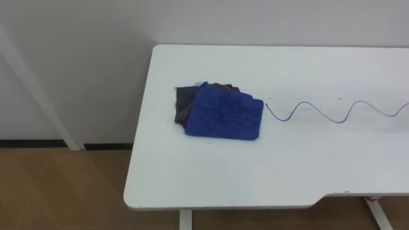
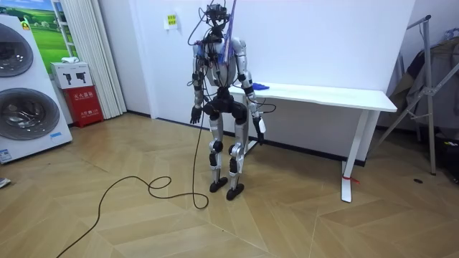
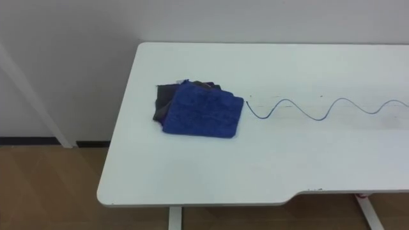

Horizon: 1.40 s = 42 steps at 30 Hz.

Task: Wipe table

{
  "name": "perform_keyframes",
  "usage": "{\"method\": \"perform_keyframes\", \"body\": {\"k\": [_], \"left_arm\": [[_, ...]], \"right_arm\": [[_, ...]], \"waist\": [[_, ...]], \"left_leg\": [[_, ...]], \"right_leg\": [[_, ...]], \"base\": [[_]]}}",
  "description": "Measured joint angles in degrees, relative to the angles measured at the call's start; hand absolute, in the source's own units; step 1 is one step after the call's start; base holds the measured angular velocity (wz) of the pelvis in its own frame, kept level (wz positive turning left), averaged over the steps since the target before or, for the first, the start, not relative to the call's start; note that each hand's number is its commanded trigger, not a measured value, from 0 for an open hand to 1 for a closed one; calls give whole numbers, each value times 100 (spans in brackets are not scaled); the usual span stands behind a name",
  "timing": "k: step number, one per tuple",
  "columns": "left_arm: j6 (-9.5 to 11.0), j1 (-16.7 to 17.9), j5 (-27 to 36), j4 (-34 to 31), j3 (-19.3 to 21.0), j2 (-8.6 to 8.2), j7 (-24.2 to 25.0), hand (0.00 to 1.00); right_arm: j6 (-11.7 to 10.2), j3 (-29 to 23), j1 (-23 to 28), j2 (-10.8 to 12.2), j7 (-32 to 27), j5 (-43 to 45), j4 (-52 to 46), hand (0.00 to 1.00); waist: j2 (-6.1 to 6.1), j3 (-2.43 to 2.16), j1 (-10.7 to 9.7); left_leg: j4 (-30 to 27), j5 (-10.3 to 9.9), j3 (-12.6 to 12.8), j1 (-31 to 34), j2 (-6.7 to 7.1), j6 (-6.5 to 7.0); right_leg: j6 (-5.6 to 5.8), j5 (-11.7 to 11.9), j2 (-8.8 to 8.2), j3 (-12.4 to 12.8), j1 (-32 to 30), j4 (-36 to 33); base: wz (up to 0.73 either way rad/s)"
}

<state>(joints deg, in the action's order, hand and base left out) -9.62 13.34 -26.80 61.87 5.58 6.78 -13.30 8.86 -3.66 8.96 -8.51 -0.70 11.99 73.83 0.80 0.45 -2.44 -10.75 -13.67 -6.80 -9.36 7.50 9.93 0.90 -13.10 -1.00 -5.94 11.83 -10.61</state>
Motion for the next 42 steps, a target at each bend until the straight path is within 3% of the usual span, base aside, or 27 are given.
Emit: {"method": "perform_keyframes", "body": {"k": [4, 7, 11, 13, 15, 17, 21, 24, 27, 28, 34, 37, 42], "left_arm": [[-96, 17, -22, 0, 146, -9, 67, 0], [-132, 124, -20, -50, 446, -6, 163, 0], [-160, 152, -44, -106, 1180, 16, 182, 0], [-159, 248, -30, -125, 1433, 74, 183, 0], [-163, 266, -29, -162, 1703, 178, 183, 0], [-158, 245, -35, -201, 1776, 323, 174, 0], [-120, 280, -30, -453, 1720, 526, 129, 0], [-63, 190, -32, -465, 1601, 533, 120, 0], [-41, 228, -35, -521, 1408, 549, 107, 0], [-38, 244, -35, -543, 1336, 553, 109, 0], [-21, 353, -46, -825, 1084, 511, 128, 0], [-15, 384, -43, -897, 813, 528, 104, 0], [-42, 362, -105, -960, 626, 451, 107, 0]], "right_arm": [[107, -83, 41, -1, -15, -544, 54, 0], [84, -578, 103, -31, -73, -1378, 192, 0], [131, -1873, 186, -138, -259, -2659, 532, 0], [216, -2380, 177, -319, -384, -2872, 547, 0], [246, -2993, 125, -748, -521, -3186, 544, 0], [245, -3217, 7, -1140, -692, -3359, 528, 0], [194, -3245, -521, -1790, -1239, -3384, 88, 0], [92, -3241, -941, -2052, -1595, -3221, -535, 0], [82, -3118, -1243, -2051, -1909, -2662, -1624, 0], [76, -3069, -1263, -2055, -1952, -2517, -1872, 0], [-92, -2546, -1450, -1878, -2209, -872, -4378, 0], [-231, -2162, -1460, -1877, -2372, -10, -5395, 0], [-314, -1428, -1471, -1865, -2321, 1056, -6442, 0]], "waist": [[14, -1, 4], [44, -16, -33], [188, -9, -114], [253, -22, -153], [351, -31, -273], [425, -22, -275], [620, -13, -280], [640, -26, -251], [655, -40, -219], [687, -24, -192], [596, -30, -113], [497, -36, 120], [458, -28, 344]], "left_leg": [[8, 0, 1, -1, -2, 0], [7, 0, -24, -3, -2, 0], [16, 0, -89, 12, -1, 0], [29, 0, -104, 16, -1, 0], [12, 0, -127, 23, 9, 0], [9, 0, -125, 31, 8, 0], [-50, 0, -101, 135, 8, -1], [-116, 0, -79, 287, 8, 0], [-176, 0, -20, 375, 6, -1], [-174, 0, -18, 378, 6, -1], [-195, 3, 21, 417, 6, -5], [-196, 5, 32, 394, 5, -8], [-188, 9, 24, 375, 6, -16]], "right_leg": [[0, 0, -1, -17, -2, 10], [-1, 0, 1, -65, 6, 5], [-1, 1, 8, -47, 1, 3], [-1, 1, 6, -81, -3, 0], [-4, 3, 1, -142, 3, -1], [-6, 5, 0, -173, -7, -5], [-12, 11, 3, -187, -84, -4], [-20, 36, 4, -181, -213, -5], [-18, 37, 2, -177, -277, 1], [-18, 37, 0, -173, -284, 2], [-17, 37, -11, -206, -308, 12], [-15, 35, -15, -182, -294, 8], [5, 22, -62, -148, -267, -1]], "base": [[0], [4], [7], [2], [4], [0], [-2], [-1], [-7], [0], [2], [-5], [3]]}}
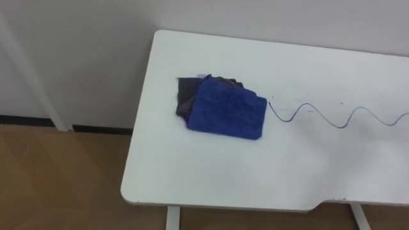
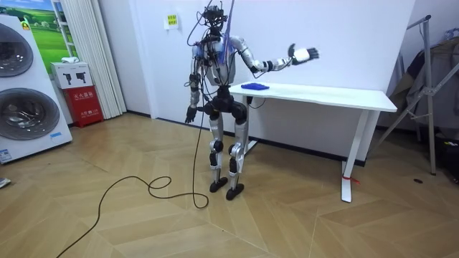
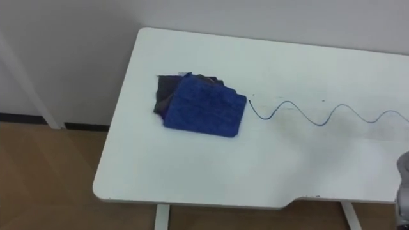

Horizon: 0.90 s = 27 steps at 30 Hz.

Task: Wipe table

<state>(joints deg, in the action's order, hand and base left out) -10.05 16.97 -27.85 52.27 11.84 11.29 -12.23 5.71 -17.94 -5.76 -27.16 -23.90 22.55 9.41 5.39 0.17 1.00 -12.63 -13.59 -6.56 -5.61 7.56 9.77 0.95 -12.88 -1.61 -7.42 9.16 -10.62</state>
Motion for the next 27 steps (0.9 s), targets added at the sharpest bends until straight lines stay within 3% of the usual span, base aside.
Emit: {"method": "perform_keyframes", "body": {"k": [6, 12, 15, 18, 25, 26, 27], "left_arm": [[-1, -122, -37, 33, -321, -33, 4, 0], [2, -218, -40, 40, -420, -42, 60, 0], [15, -243, -43, 35, -457, -26, 68, 0], [28, -396, -52, 65, -767, 73, 135, 0], [51, -577, -118, 52, -883, 77, 147, 0], [47, -499, -162, 54, -909, 76, 147, 0], [32, -502, -159, 36, -1042, 99, 164, 0]], "right_arm": [[-93, 824, -524, 0, 132, 890, -448, 0], [-89, 1452, -1125, 2, 496, 1262, -475, 0], [-92, 1676, -1156, 2, 614, 1360, -475, 0], [-126, 2228, -1099, 7, 896, 1676, -447, 0], [-249, 2922, -1102, 108, 1258, 2446, 157, 0], [-225, 3041, -1102, 189, 1322, 2523, 278, 0], [-182, 3050, -1079, 385, 1358, 2536, 539, 0]], "waist": [[8, 41, 361], [98, 26, 560], [119, 17, 681], [72, 65, 711], [-13, 109, 942], [-19, 109, 972], [235, 228, 990]], "left_leg": [[34, 2, -80, -1, 7, -7], [46, 3, -159, 102, 18, -19], [26, 7, -187, 84, 16, -25], [-9, 8, -476, 10, 17, -26], [-12, 5, -479, 1, 10, -44], [-256, -12, -346, 123, 38, -129], [-1355, -155, 321, 826, 200, -601]], "right_leg": [[14, -9, -10, -71, 33, 27], [13, -7, -9, -167, -6, 118], [13, -7, -8, -236, 5, 98], [10, -2, 63, -360, -4, 73], [-31, 40, 58, -542, -23, 11], [-62, 82, -46, -553, 22, -53], [-70, 99, -320, -379, 112, -91]], "base": [[9], [6], [10], [26], [-4], [13], [24]]}}
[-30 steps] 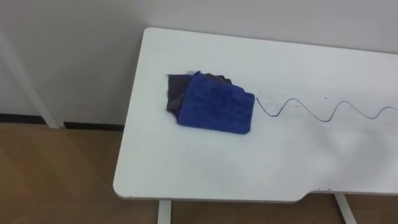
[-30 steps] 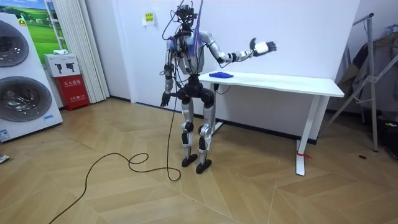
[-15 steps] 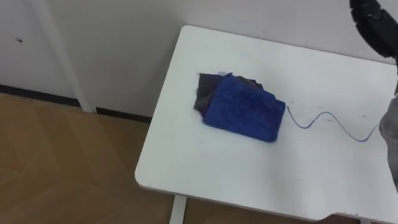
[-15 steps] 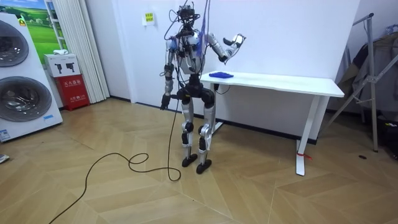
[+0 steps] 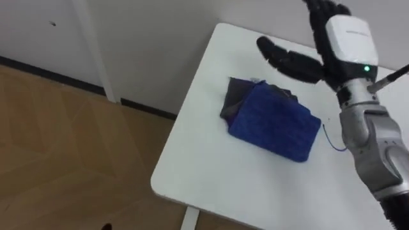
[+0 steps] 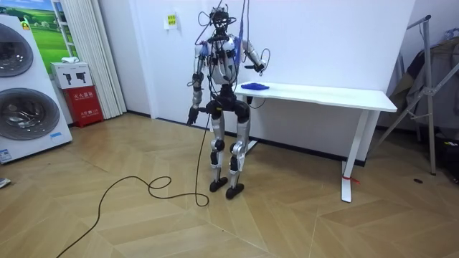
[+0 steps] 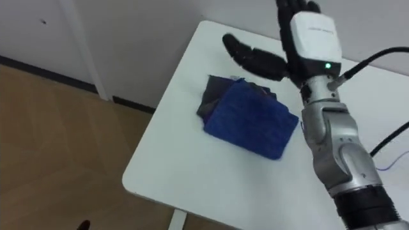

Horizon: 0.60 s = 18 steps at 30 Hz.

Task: Wipe table

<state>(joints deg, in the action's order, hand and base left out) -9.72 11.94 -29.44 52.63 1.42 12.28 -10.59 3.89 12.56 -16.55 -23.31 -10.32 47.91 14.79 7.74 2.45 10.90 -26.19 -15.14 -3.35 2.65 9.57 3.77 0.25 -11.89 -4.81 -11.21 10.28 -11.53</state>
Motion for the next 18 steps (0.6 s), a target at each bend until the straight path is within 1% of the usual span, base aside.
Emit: {"method": "perform_keyframes", "body": {"k": [1, 2, 3, 4, 5, 6, 7, 8, 9, 10, 11, 12, 13, 14, 16, 17, 18], "left_arm": [[7, 8, 4, -54, -70, 25, 7, 0], [25, -67, 3, -156, -213, -13, 21, 0], [50, -102, 1, -143, -267, 13, 82, 0], [35, -79, 1, -70, -247, 19, 117, 0], [21, -116, 4, -1, -235, 6, 169, 0], [18, -127, 15, 36, -231, 21, 218, 0], [17, -127, 22, 52, -231, 39, 235, 0], [17, -134, 54, 100, -220, 51, 252, 0], [24, -127, 56, 155, -218, 50, 283, 0], [28, -112, 58, 153, -218, 39, 289, 0], [75, -86, 64, 146, -216, 5, 289, 0], [140, -35, 66, 147, -210, -6, 289, 0], [157, -16, 58, 146, -210, -11, 289, 0], [157, 19, 48, 145, -205, -21, 289, 0], [153, 55, 50, 134, -168, -29, 289, 0], [152, 76, 33, 128, -152, -32, 289, 0], [152, 83, 10, 127, -149, -32, 289, 0]], "right_arm": [[50, -6, 3, 87, 18, 1, 143, 0], [178, -36, -1, 56, 113, 78, 266, 0], [275, -12, 21, 125, 210, 247, 353, 0], [290, 12, 39, 163, 265, 347, 360, 0], [198, 38, 31, 166, 297, 560, 356, 0], [177, 66, 36, 165, 297, 660, 361, 0], [199, 107, 42, 163, 299, 668, 367, 0], [241, 205, 68, 162, 312, 666, 366, 0], [230, 269, 114, 164, 353, 668, 370, 0], [218, 298, 182, 165, 354, 672, 376, 0], [208, 309, 336, 170, 354, 700, 400, 0], [212, 337, 402, 182, 360, 726, 452, 0], [222, 337, 446, 183, 361, 739, 447, 0], [254, 337, 530, 183, 361, 741, 445, 0], [328, 336, 720, 182, 360, 740, 445, 0], [350, 327, 834, 183, 360, 745, 444, 0], [352, 298, 940, 183, 360, 797, 409, 0]], "waist": [[119, -26, 10], [-33, -111, -3], [-39, -135, 159], [-5, -159, 225], [-66, -149, 240], [-113, -147, 223], [-117, -144, 214], [-108, -149, 201], [-125, -131, 194], [-181, -116, 186], [-210, -170, 227], [-248, -169, 237], [-255, -166, 231], [-274, -160, 217], [-277, -165, 198], [-275, -168, 189], [-270, -171, 172]], "left_leg": [[-39, -102, 289, 306, -2, -110], [300, 269, 467, 955, -433, -233], [20, 449, 663, 1148, -588, 250], [2, 445, 578, 1106, -553, 246], [74, 446, 375, 1019, -583, 248], [220, 451, 234, 903, -594, 244], [301, 451, 233, 831, -589, 244], [393, 451, 237, 726, -553, 243], [427, 453, 231, 610, -494, 239], [464, 452, 208, 537, -478, 236], [567, 460, 188, 432, -487, 211], [673, 504, 171, 366, -484, 166], [695, 518, 158, 361, -484, 151], [730, 550, 147, 360, -498, 118], [825, 619, 152, 337, -517, 56], [888, 661, 156, 310, -512, 20], [890, 676, 156, 320, -522, -1]], "right_leg": [[8, -18, -83, 60, -1, 3], [154, -89, 30, -29, -74, -124], [440, -317, 46, 62, -28, -240], [454, -355, 14, 12, -34, -205], [465, -373, 76, -54, -43, -129], [470, -356, 89, -96, -62, -7], [471, -333, 72, -119, -72, 35], [440, -203, -28, -158, -119, 129], [440, 36, -118, -157, -162, 256], [443, 9, -127, -180, -155, 227], [430, 28, -109, -193, -124, 179], [429, 29, -108, -227, -118, 181], [429, 29, -102, -265, -122, 187], [422, 25, -88, -311, -133, 199], [409, 20, -66, -310, -162, 194], [385, 32, -51, -316, -172, 195], [335, 16, -36, -324, -194, 190]], "base": [[57], [34], [26], [0], [17], [26], [28], [20], [19], [6], [-4], [-13], [-8], [0], [-2], [-6], [-6]]}}
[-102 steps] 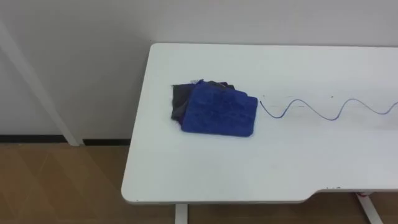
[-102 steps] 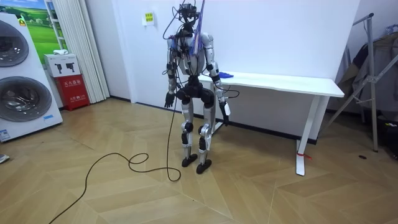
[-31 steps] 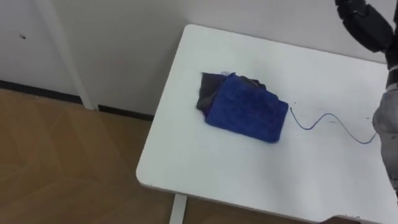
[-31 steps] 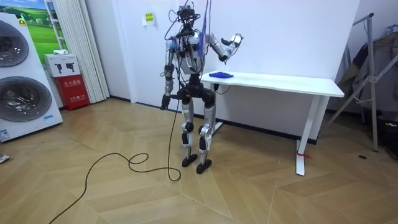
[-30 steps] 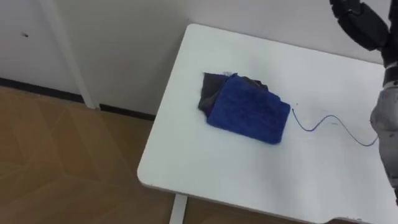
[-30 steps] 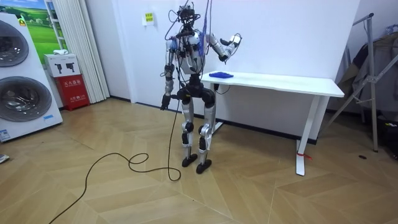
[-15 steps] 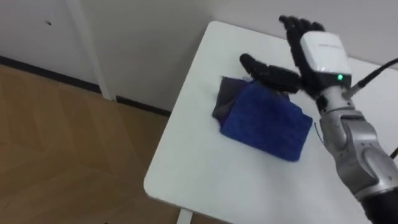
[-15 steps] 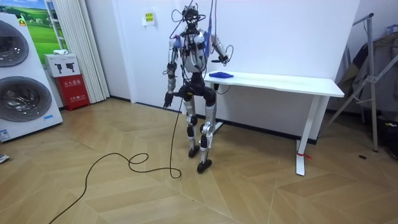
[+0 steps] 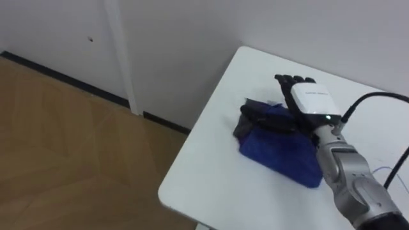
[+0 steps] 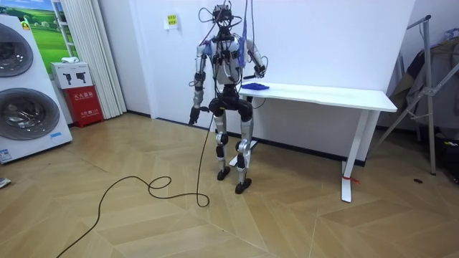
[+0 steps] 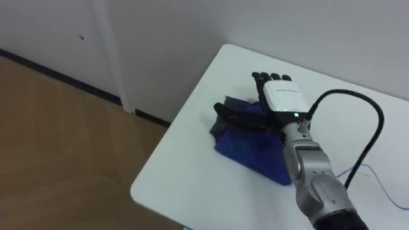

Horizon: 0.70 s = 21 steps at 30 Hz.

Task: Wipe table

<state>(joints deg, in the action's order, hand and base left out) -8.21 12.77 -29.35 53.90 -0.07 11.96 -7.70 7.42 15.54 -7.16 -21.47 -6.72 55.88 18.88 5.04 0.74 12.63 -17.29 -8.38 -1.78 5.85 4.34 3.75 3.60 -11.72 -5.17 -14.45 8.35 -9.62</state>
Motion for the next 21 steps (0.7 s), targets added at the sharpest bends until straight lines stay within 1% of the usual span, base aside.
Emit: {"method": "perform_keyframes", "body": {"k": [2, 4, 5, 7, 9, 10, 11, 13, 15, 16, 18, 21], "left_arm": [[0, -1, -2, -12, -1, -3, 0, 0], [0, 9, -2, -30, 3, 0, 0, 0], [0, 7, -7, -60, 0, 0, 0, 0], [10, 8, -15, -181, 0, 0, 0, 0], [35, 2, -6, -271, -8, 0, -8, 0], [41, 2, -5, -276, -16, 0, -13, 0], [63, 7, -5, -278, -21, 0, -15, 0], [124, 6, 2, -279, -21, -2, -43, 0], [168, 11, 0, -279, -20, -6, -52, 0], [178, 15, -1, -279, -19, -6, -54, 0], [191, 29, -3, -279, -19, -14, -54, 0], [192, 62, -4, -279, -16, -15, -54, 0]], "right_arm": [[-22, -74, 124, 2, -1, 54, -95, 0], [-37, -129, 199, 5, -20, 58, -213, 0], [-44, -150, 210, 5, -32, 78, -266, 0], [-44, -225, 332, 5, -99, 174, -437, 0], [-56, -282, 594, 5, -157, 304, -764, 0], [-66, -282, 660, 5, -184, 304, -842, 0], [-129, -282, 750, 5, -215, 302, -934, 0], [-202, -285, 914, 10, -234, 297, -1119, 0], [-285, -315, 1109, 42, -272, 296, -1294, 0], [-303, -316, 1125, 47, -283, 296, -1302, 0], [-324, -317, 1129, 49, -284, 304, -1302, 0], [-346, -319, 1129, 51, -284, 305, -1303, 0]], "waist": [[7, -5, -43], [12, -13, -123], [9, -27, -161], [13, -31, -196], [17, -34, -240], [13, -31, -256], [4, -26, -282], [-21, -10, -301], [-60, -18, -312], [-69, -22, -319], [-112, -50, -383], [-138, -67, -450]], "left_leg": [[-12, 16, 6, 16, -7, -17], [-12, 35, 5, 15, -9, -2], [-12, 36, 5, 13, -12, -2], [-11, 35, 8, 9, -11, -3], [-4, 33, 30, 4, -12, -1], [1, 31, 33, -1, -17, 0], [12, 28, 48, -14, -55, 0], [34, 19, 89, -42, -72, -10], [86, 11, 127, -65, -78, -22], [98, 10, 141, -70, -81, -24], [154, 8, 169, -102, -80, -28], [212, 8, 206, -174, -83, -29]], "right_leg": [[-78, -38, 10, 6, -21, 8], [-101, -69, 14, 5, -23, 6], [-102, -73, 18, 11, -20, 7], [-103, -73, 19, 19, -16, 4], [-102, -71, 13, 34, -12, -11], [-100, -69, 11, 37, -12, -13], [-98, -63, 10, 40, -15, -23], [-104, -57, 16, 76, -20, -26], [-106, -56, 21, 109, -34, -27], [-107, -56, 22, 123, -41, -28], [-109, -54, 26, 168, -49, -28], [-109, -54, 24, 177, -23, -29]], "base": [[-2], [0], [0], [0], [-2], [-4], [-9], [-12], [-11], [-13], [-9], [-7]]}}
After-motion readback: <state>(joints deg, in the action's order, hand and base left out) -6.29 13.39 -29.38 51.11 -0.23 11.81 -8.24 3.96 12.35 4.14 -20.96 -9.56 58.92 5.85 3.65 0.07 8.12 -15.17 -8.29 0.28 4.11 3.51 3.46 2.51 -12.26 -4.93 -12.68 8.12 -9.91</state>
